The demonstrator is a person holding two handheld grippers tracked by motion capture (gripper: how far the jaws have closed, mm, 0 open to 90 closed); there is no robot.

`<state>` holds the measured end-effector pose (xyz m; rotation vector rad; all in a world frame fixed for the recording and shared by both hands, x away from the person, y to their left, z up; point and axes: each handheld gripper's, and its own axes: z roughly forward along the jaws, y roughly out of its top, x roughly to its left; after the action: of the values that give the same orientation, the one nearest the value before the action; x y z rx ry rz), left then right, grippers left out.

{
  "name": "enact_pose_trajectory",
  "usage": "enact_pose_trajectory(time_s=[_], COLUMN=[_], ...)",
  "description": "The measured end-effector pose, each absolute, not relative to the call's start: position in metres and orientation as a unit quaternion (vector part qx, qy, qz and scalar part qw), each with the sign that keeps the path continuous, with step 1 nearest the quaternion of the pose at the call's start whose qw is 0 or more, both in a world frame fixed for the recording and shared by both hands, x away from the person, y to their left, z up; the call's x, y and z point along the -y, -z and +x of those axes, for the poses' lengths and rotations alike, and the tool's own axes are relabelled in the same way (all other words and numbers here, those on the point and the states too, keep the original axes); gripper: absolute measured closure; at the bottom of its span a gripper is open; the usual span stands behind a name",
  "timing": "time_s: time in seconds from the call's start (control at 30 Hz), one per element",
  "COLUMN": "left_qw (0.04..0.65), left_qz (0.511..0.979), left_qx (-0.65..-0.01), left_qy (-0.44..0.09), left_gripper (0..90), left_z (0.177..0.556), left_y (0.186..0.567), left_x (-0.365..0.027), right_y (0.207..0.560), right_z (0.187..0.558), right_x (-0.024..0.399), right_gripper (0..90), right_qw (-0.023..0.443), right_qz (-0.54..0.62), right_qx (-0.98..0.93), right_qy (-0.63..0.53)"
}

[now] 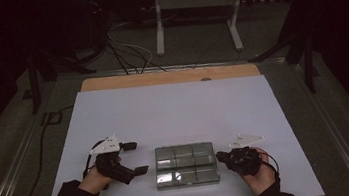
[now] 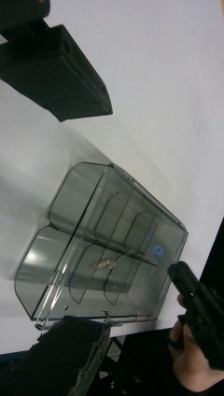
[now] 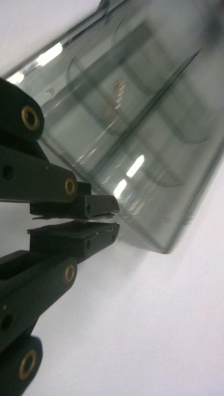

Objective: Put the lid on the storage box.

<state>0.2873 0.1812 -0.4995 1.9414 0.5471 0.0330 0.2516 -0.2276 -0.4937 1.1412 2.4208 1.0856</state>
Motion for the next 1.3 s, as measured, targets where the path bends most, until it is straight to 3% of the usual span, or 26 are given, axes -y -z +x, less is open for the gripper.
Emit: enact_pose_trajectory(time_s=[0.23,0.67,0.83,0.9,1.3], left_qw=[0.538,0.549,0.550,0.549,0.541], left_qz=[0.812,0.808,0.807,0.808,0.811], left_qx=[-0.226,-0.214,-0.212,-0.212,-0.223], left_qy=[-0.016,-0.025,-0.030,-0.031,-0.029], left_gripper=[0.8,0.8,0.8,0.8,0.8], left_z=[0.286,0.276,0.275,0.273,0.270], left_y=[0.496,0.486,0.484,0.486,0.498], left_x=[-0.180,-0.177,-0.177,-0.178,-0.187], right_y=[0.484,0.473,0.470,0.469,0.481], right_z=[0.259,0.264,0.263,0.264,0.258], right_x=[0.239,0.255,0.261,0.262,0.276], right_gripper=[73.2,18.0,11.1,0.3,0.0], right_qw=[0.107,0.109,0.100,0.088,0.088], right_qz=[0.387,0.385,0.366,0.355,0.363], right_qx=[-0.807,-0.765,-0.767,-0.774,-0.775], right_qy=[-0.434,-0.505,-0.518,-0.517,-0.510])
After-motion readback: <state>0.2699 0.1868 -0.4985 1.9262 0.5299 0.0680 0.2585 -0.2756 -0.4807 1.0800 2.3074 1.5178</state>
